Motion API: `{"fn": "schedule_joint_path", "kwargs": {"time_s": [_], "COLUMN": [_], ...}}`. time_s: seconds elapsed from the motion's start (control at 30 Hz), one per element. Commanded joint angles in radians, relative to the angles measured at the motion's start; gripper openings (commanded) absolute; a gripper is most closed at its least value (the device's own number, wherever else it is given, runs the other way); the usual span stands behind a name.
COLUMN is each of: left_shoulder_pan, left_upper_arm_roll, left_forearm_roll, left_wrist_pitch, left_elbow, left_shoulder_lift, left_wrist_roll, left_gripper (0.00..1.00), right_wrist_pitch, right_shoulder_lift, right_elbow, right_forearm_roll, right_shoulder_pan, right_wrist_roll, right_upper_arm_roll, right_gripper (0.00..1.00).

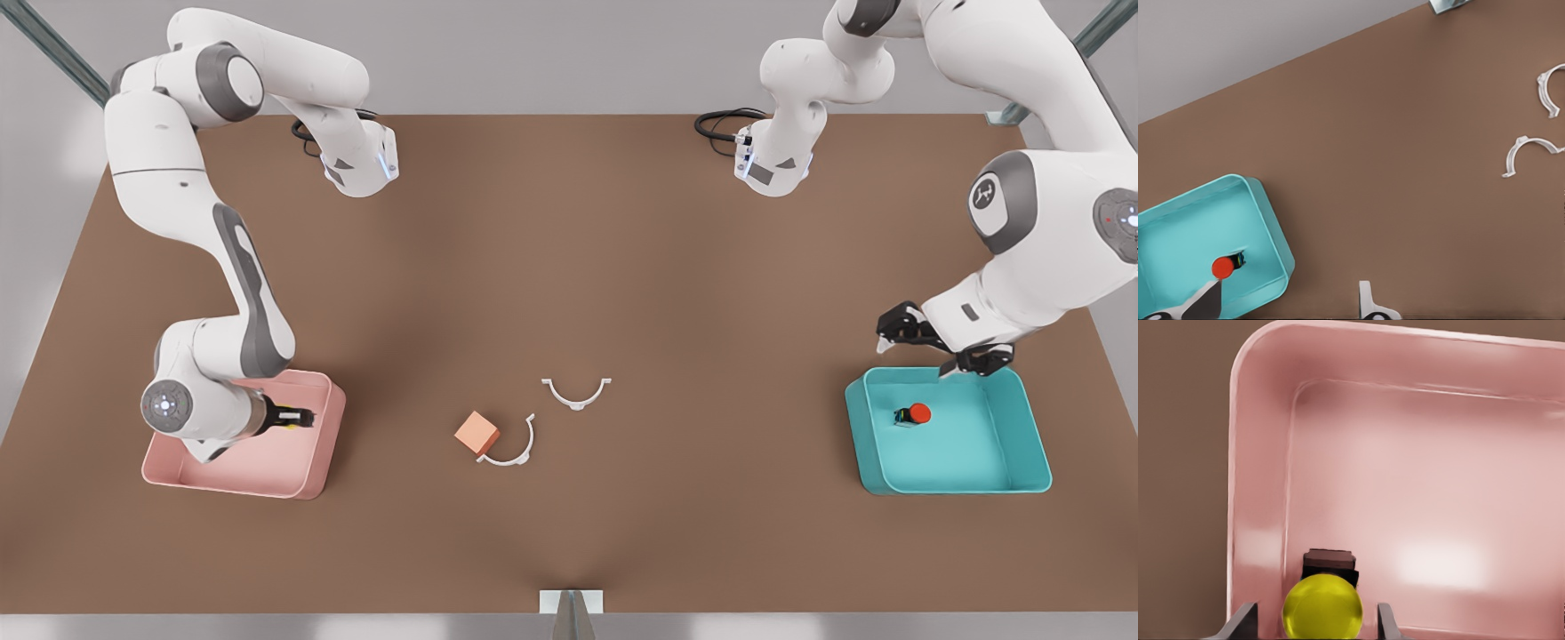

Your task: Place the red button in the blue storage box with the left arm, and place the yellow button in the pink storage box with the right arm

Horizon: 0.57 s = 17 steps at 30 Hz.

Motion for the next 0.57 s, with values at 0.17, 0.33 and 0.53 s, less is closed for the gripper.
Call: {"fn": "schedule_joint_path", "kwargs": {"time_s": [0.17,0.33,0.53], "left_shoulder_pan": [0.000,0.000,0.000], "left_upper_arm_roll": [0.000,0.000,0.000], "left_forearm_roll": [0.007,0.007,0.009], "left_wrist_pitch": [-0.087,-0.088,-0.096], "left_elbow": [0.001,0.001,0.001], "left_shoulder_lift": [0.001,-0.002,-0.001], "left_wrist_roll": [-0.313,-0.313,-0.311], "left_gripper": [1.00,1.00,1.00], "right_wrist_pitch": [0.002,-0.238,-0.217], "right_shoulder_lift": [-0.048,-0.327,-0.504], "right_elbow": [0.089,0.108,-0.063], "right_forearm_roll": [-0.002,0.006,0.167], "right_shoulder_pan": [0.004,0.001,-0.034], "right_wrist_roll": [-0.195,-0.097,0.020], "right_upper_arm_roll": [0.014,0.062,0.140], "right_gripper": [1.00,1.00,1.00]}}
